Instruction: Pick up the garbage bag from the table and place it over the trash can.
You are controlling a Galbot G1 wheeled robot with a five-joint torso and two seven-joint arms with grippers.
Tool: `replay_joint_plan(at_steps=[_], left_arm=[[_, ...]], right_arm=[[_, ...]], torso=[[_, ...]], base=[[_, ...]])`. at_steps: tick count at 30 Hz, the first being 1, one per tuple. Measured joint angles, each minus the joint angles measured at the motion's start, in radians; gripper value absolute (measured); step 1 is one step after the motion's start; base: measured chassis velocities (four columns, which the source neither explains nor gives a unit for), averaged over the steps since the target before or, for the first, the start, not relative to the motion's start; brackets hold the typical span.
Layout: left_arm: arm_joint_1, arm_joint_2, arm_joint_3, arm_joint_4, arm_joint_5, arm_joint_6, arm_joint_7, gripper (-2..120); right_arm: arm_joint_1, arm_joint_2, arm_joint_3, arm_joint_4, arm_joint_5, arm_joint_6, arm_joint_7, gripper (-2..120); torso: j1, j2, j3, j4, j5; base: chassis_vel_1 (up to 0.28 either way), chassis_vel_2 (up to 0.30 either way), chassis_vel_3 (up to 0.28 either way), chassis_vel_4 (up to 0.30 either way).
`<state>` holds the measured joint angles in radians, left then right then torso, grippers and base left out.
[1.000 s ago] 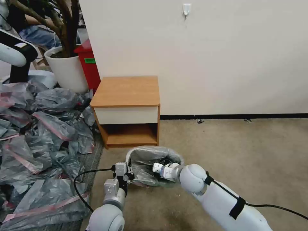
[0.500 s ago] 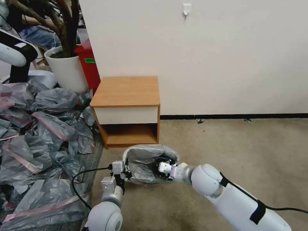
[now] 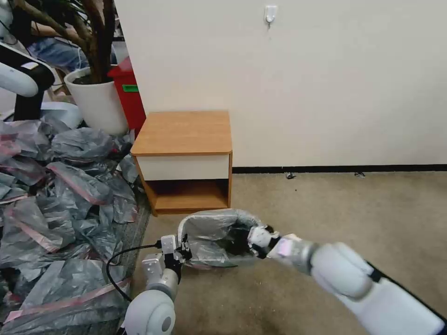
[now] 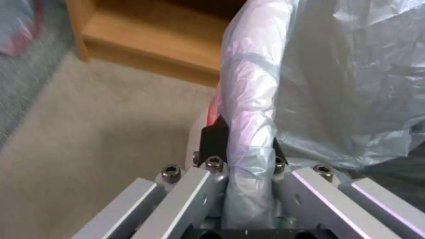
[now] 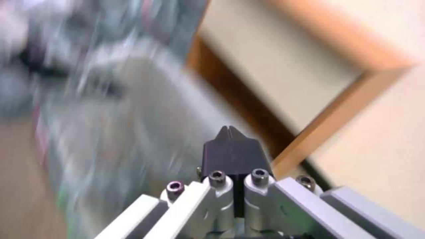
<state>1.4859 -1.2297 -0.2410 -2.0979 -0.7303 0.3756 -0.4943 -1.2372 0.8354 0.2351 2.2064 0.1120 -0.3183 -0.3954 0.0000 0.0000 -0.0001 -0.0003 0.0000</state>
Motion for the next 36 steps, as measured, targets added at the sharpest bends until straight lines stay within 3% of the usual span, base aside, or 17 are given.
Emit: replay_joint_plan(at_steps=[1, 5, 6, 9, 10, 13, 18, 24, 36], left_arm=[[0.0, 0.0, 0.0, 0.0, 0.0, 0.0, 0.0, 3], [0.007, 0.006, -0.006, -0.036, -0.126, 0.057, -0.058, 3], [0.007, 0.006, -0.006, -0.036, -0.126, 0.057, -0.058, 3], [0.008, 0.008, -0.013, -0.048, -0.212, 0.084, -0.107, 3], [0.008, 0.008, -0.013, -0.048, -0.212, 0.084, -0.107, 3], [0.001, 0.014, -0.013, -0.05, -0.282, 0.105, -0.158, 3], [-0.019, 0.016, -0.011, -0.047, -0.351, 0.142, -0.214, 3], [-0.037, 0.021, -0.007, -0.023, -0.376, 0.18, -0.259, 3], [-0.066, 0.027, 0.004, 0.021, -0.394, 0.212, -0.285, 3]], right_arm=[[0.0, 0.0, 0.0, 0.0, 0.0, 0.0, 0.0, 0], [-0.104, 0.096, 0.087, 0.068, 0.206, 0.144, 0.262, 0], [-0.104, 0.096, 0.087, 0.068, 0.206, 0.144, 0.262, 0], [-0.164, 0.181, 0.107, 0.081, 0.242, 0.226, 0.375, 14], [-0.164, 0.181, 0.107, 0.081, 0.242, 0.226, 0.375, 14], [-0.216, 0.243, 0.13, 0.086, 0.24, 0.282, 0.408, 28], [-0.256, 0.3, 0.148, 0.097, 0.229, 0.297, 0.433, 47], [-0.293, 0.346, 0.155, 0.096, 0.202, 0.31, 0.434, 70], [-0.306, 0.385, 0.155, 0.074, 0.176, 0.323, 0.433, 107]], torso=[[0.0, 0.0, 0.0, 0.0, 0.0], [0.0, 0.0, 0.0, 0.0003, 0.0001], [0.0, 0.0, 0.0, 0.0003, 0.0001], [0.0, 0.0, 0.0, 0.0003, 0.0001], [0.0, 0.0, 0.0, 0.0003, 0.0001], [0.0, 0.0, 0.0, 0.0003, 0.0], [0.0, 0.0, 0.0, 0.0003, 0.0], [0.0, 0.0, 0.0, 0.0003, -0.0001], [0.0, 0.0, 0.0, 0.0004, 0.0003]], base=[[0.0, 0.0, 0.0, 0.0], [0.0, 0.0, 0.0, 0.0], [0.0, 0.0, 0.0, 0.0], [0.0, 0.0, 0.0, 0.0], [0.0, 0.0, 0.0, 0.0], [0.0, 0.0, 0.0, 0.0], [0.0, 0.0, 0.0, 0.0], [0.0, 0.0, 0.0, 0.0], [0.0, 0.0, 0.0, 0.0]])
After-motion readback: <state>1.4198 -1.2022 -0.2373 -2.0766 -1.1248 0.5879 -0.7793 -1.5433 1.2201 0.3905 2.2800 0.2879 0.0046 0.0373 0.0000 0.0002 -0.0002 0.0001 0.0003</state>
